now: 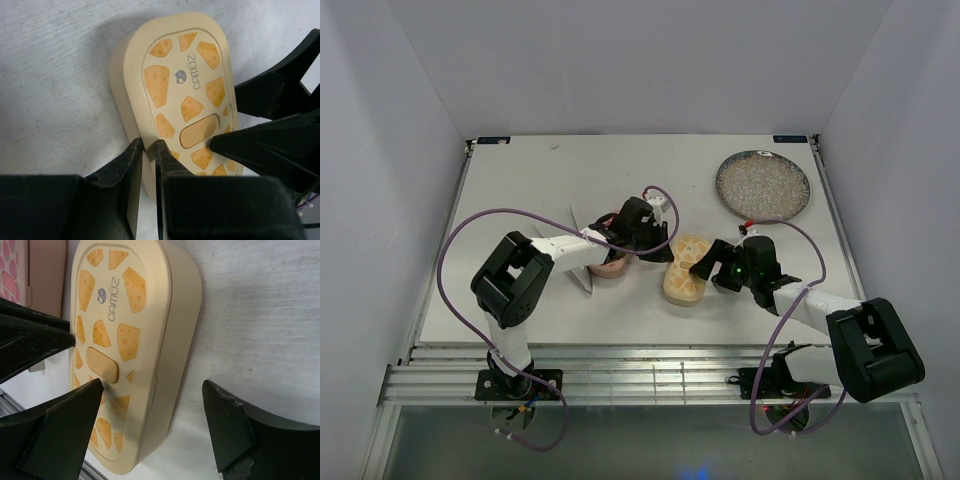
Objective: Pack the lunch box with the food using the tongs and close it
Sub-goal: Pick up the packing box from the center of the board.
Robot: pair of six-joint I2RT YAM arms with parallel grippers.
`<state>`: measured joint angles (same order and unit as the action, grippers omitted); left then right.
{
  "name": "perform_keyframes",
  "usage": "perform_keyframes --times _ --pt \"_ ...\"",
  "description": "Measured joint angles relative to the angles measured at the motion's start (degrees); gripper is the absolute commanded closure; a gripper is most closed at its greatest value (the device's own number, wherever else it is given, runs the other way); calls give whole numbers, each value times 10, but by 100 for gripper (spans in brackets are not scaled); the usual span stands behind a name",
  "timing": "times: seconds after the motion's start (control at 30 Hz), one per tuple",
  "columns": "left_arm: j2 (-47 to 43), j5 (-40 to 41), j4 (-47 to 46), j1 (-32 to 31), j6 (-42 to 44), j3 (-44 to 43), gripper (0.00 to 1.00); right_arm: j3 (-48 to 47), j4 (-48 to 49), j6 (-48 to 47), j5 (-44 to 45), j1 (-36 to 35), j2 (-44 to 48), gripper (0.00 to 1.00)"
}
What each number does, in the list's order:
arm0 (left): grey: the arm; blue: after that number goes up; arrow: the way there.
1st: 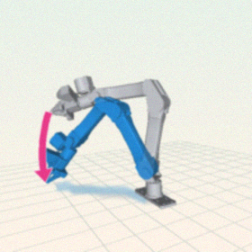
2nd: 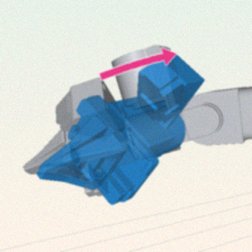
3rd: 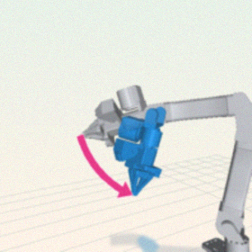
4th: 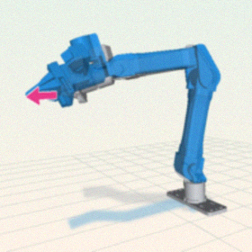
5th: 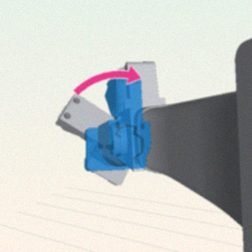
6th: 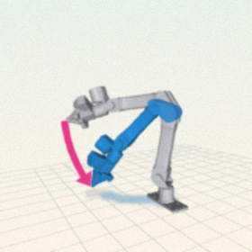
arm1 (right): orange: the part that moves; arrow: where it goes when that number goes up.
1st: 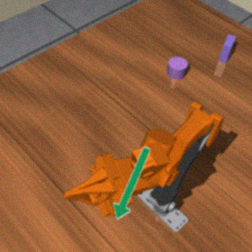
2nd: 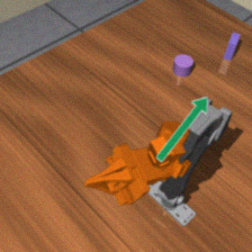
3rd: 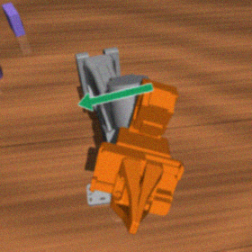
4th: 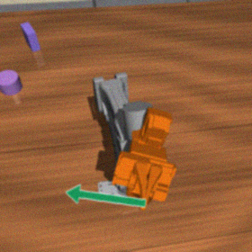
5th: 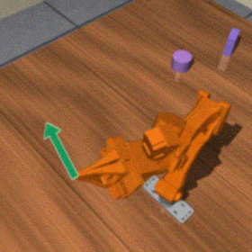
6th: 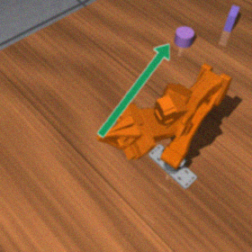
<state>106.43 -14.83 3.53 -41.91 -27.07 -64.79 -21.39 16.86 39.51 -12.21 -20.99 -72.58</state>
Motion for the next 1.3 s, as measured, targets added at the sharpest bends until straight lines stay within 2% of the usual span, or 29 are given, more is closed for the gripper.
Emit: perform_keyframes --times 0.3,1.0,1.3 --pt "0 -2 -17 5 -5 8 86 9 14 6 -30 0 5 7" --pt "-1 -2 -30 13 -10 16 88 22 106 72 -74 0 -34 7" --pt "0 0 -42 20 -8 19 90 30 159 107 -87 0 -66 17"
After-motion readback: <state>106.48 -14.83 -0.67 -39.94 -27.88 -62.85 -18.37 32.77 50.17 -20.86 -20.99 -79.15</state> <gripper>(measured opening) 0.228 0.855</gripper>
